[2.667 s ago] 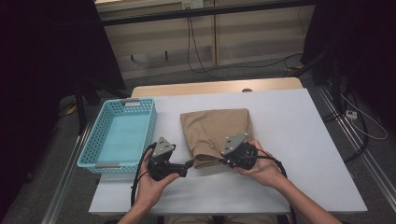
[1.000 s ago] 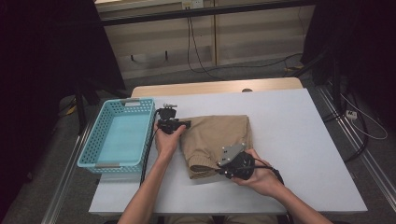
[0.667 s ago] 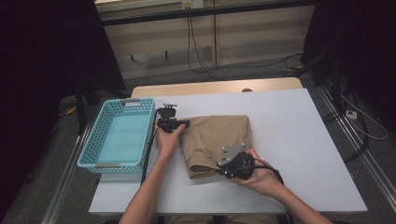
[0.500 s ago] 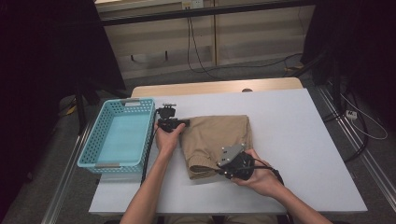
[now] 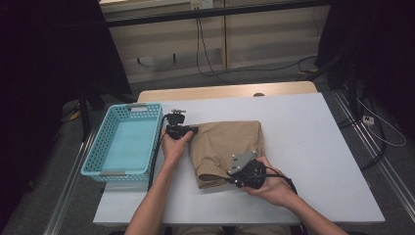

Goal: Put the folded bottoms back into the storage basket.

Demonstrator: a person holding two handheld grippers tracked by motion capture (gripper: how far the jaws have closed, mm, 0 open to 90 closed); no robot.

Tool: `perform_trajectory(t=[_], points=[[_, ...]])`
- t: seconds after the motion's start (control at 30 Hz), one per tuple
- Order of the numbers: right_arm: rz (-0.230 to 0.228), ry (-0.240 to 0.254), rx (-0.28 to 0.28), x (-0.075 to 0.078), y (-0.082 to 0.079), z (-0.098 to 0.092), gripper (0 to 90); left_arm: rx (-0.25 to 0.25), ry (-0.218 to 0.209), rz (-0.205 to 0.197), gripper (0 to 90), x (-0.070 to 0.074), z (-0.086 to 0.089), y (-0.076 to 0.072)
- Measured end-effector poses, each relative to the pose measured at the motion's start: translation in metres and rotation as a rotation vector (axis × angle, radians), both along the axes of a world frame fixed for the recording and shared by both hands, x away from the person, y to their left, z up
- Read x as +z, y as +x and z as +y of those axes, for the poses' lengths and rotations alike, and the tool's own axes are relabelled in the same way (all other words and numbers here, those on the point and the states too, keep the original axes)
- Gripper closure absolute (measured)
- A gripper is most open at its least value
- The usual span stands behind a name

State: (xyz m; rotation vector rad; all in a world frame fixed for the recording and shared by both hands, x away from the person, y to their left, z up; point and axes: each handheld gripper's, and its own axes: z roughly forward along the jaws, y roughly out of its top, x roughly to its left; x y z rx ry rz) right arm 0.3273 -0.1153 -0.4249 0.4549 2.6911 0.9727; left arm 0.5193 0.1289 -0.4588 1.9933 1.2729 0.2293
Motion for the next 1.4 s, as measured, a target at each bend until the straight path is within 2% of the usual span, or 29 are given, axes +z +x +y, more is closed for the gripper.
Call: perform_trajectory(t=[0.1, 0.2, 0.37, 0.47, 0.7, 0.8, 0.93, 1.07, 1.17, 1.3, 1.4], points=[[-0.002, 0.0, 0.002, 0.0, 0.0, 0.0, 79.1, -0.017, -0.004, 0.021, 78.1, 0.001, -0.001, -0.001], [-0.003, 0.002, -0.001, 0.0, 0.0, 0.0, 79.1, -0.016, -0.013, 0.005, 82.7, 0.0, -0.002, -0.003], [-0.007, 0.006, -0.007, 0.001, -0.001, 0.0, 79.1, -0.039, -0.043, -0.017, 84.1, 0.003, 0.0, -0.004], [-0.007, 0.006, -0.015, 0.001, -0.001, -0.001, 79.2, -0.036, -0.106, -0.02, 84.3, 0.011, 0.005, -0.003], [-0.013, 0.013, -0.029, 0.003, -0.003, -0.001, 79.3, -0.066, -0.141, -0.067, 84.5, 0.024, 0.006, -0.005], [-0.017, 0.017, -0.037, 0.004, -0.004, 0.0, 79.3, -0.086, -0.139, -0.088, 84.7, 0.027, 0.006, -0.007], [-0.015, 0.023, -0.04, 0.004, -0.005, 0.0, 79.3, -0.098, -0.168, -0.107, 84.8, 0.036, 0.006, -0.011], [-0.02, 0.025, -0.048, 0.005, -0.005, 0.0, 79.4, -0.118, -0.156, -0.144, 84.9, 0.046, 0.003, -0.016], [-0.025, 0.033, -0.054, 0.006, -0.007, -0.001, 79.5, -0.12, -0.163, -0.157, 84.9, 0.051, 0.004, -0.019], [-0.03, 0.047, -0.048, 0.009, -0.01, -0.001, 79.5, -0.137, -0.148, -0.17, 85.0, 0.057, 0.006, -0.024], [-0.039, 0.06, -0.041, 0.011, -0.014, -0.002, 79.5, -0.134, -0.163, -0.179, 85.0, 0.062, 0.004, -0.027]])
